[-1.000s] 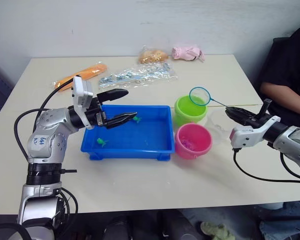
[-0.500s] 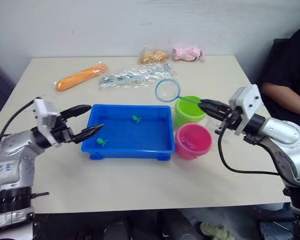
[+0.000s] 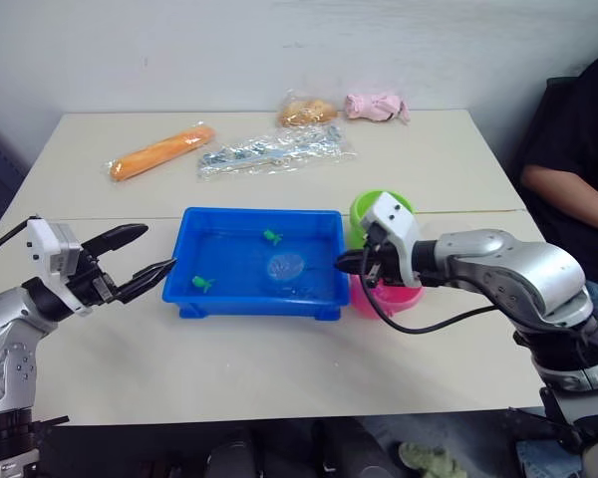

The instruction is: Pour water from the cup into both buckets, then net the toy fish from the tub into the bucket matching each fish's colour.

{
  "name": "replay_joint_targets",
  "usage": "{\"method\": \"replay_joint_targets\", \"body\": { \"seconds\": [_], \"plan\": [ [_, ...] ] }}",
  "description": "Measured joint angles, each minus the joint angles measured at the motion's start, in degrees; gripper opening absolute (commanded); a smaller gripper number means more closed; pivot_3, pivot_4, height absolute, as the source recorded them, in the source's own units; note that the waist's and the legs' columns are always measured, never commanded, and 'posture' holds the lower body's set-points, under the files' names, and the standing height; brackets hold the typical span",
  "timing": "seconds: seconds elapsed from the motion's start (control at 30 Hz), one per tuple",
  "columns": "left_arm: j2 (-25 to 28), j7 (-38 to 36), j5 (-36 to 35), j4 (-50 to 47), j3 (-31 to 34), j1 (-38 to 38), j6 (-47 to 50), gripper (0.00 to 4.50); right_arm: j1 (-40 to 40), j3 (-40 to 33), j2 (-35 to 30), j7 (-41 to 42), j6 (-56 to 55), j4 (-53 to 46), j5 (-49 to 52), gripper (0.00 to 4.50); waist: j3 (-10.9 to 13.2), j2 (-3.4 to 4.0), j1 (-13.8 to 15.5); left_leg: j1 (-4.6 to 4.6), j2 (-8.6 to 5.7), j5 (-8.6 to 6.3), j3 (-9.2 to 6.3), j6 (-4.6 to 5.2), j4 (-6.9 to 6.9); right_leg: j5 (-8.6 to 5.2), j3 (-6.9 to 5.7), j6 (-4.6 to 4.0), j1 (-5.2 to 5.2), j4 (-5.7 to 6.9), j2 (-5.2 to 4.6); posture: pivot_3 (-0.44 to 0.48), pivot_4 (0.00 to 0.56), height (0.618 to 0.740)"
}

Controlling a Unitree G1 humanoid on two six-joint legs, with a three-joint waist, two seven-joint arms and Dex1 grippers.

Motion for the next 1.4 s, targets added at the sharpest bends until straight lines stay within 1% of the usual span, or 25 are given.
{"method": "replay_joint_targets", "body": {
  "seconds": [0.07,0.23,0.43,0.57,0.83,1.07,1.4],
  "plan": [
    [0.0,0.07,0.05,-0.12,-0.63,-0.12,0.01,4.44,-0.84,1.39,1.1,0.07,0.17,1.85,-1.73,0.0,0.0,0.0,-0.12,0.0,0.0,0.0,0.01,0.0,-0.01,0.0,0.01,0.0,-0.03,0.01,0.01,0.0,0.15,0.74],
    [0.75,0.14,0.71,-1.98,-2.02,-0.19,0.02,4.44,-2.86,2.42,6.14,-0.88,0.15,6.58,-5.73,0.0,0.0,0.0,-0.17,-0.01,0.0,0.0,0.03,0.0,-0.01,0.0,0.02,0.0,-0.04,0.01,0.01,0.0,0.15,0.74],
    [0.95,0.97,0.7,-2.67,-2.01,0.15,0.56,4.44,-2.86,2.49,13.26,-4.46,-1.61,10.98,-10.42,0.0,0.0,-0.01,-0.28,-0.03,0.0,0.0,0.04,0.0,-0.02,0.0,0.01,0.0,-0.06,0.01,0.01,0.0,0.15,0.74],
    [1.02,1.27,0.69,-3.75,-2.0,0.46,0.87,4.44,-2.75,1.63,16.34,-5.93,-4.49,12.91,-12.87,0.0,0.0,-0.01,-0.29,-0.05,0.0,0.0,0.04,-0.01,-0.02,0.0,0.01,0.0,-0.07,0.0,0.01,0.0,0.15,0.74],
    [1.04,1.61,0.67,-4.13,-2.0,1.23,1.46,4.44,-1.19,0.76,20.27,-6.31,-10.54,15.12,-15.61,0.0,0.0,0.0,-0.61,-0.05,0.0,0.0,0.05,-0.01,-0.03,0.0,0.01,0.0,-0.08,0.01,0.02,0.0,0.15,0.74],
    [1.04,2.01,0.63,-4.22,-1.99,1.38,1.59,4.44,-0.13,0.7,20.48,-5.52,-12.8,15.09,-16.43,0.0,0.0,0.0,-0.86,-0.06,0.0,0.0,0.04,-0.01,-0.04,0.0,0.01,0.0,-0.08,0.0,0.01,0.0,0.15,0.74],
    [1.04,2.06,0.57,-4.18,-1.97,1.26,1.59,4.44,5.53,-2.65,19.07,-0.64,-18.69,9.23,-16.09,0.0,0.0,0.0,-0.96,-0.06,0.0,0.0,0.04,-0.01,-0.09,0.0,0.01,0.0,-0.07,-0.03,0.02,0.0,0.15,0.74]
  ]
}}
